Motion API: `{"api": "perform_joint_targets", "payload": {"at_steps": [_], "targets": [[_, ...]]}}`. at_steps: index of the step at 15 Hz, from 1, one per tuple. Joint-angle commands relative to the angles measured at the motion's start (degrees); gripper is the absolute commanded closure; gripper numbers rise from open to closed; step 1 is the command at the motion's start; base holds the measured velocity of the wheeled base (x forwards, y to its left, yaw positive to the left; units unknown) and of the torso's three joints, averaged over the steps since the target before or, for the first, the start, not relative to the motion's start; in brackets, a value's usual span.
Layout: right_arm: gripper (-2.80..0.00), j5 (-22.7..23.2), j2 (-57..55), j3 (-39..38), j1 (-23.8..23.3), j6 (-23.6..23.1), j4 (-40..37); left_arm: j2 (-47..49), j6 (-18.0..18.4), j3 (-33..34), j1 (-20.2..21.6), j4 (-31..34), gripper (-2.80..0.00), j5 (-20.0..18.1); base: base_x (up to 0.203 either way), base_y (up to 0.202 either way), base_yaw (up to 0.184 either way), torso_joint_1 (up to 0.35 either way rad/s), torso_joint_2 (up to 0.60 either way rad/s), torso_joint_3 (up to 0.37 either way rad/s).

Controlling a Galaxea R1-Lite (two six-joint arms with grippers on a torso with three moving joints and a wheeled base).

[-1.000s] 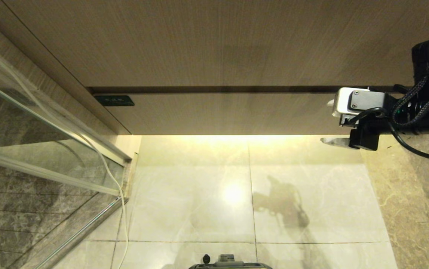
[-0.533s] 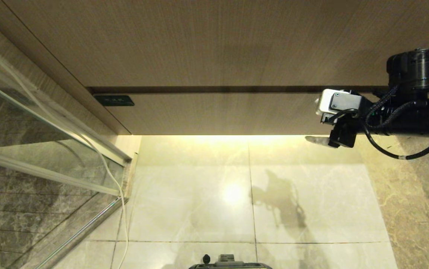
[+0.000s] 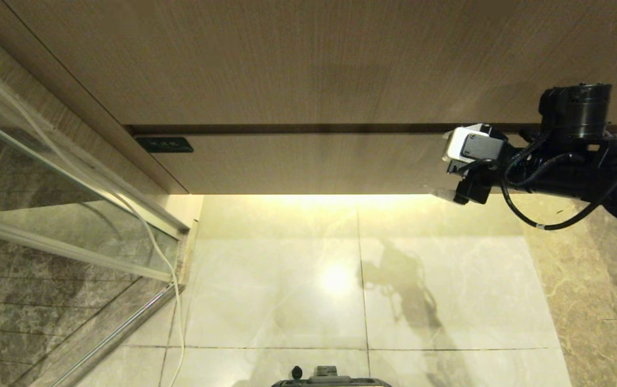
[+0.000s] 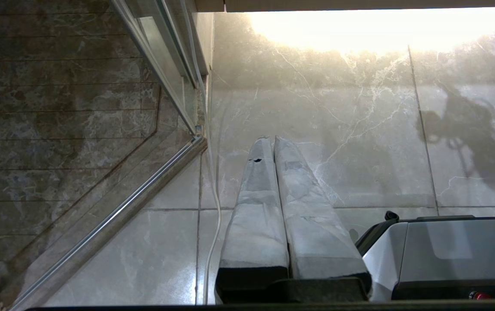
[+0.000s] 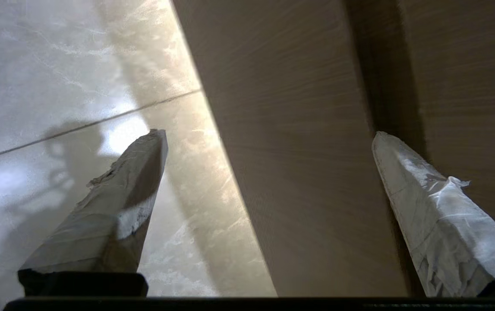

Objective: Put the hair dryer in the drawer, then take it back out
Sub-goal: Pull open the drawer

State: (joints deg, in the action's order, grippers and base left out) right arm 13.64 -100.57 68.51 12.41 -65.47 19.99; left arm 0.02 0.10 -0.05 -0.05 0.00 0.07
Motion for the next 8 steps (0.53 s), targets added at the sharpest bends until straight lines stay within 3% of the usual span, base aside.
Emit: {"api": "perform_joint_targets", "payload": {"at_steps": [1,8], "targets": [[-2.8,0.1,-2.2,0.4,-0.2,0.3,3.2,0.0,0.0,0.0,0.0,0.0,0.0,0.0,0.0,0.0,0.0,0.0,0.0,0.0],[-2.8,0.2,-5.9,1.5,-0.4,0.5,6.9,0.0,0.0,0.0,0.0,0.0,0.0,0.0,0.0,0.0,0.0,0.0,0.0,0.0]]}}
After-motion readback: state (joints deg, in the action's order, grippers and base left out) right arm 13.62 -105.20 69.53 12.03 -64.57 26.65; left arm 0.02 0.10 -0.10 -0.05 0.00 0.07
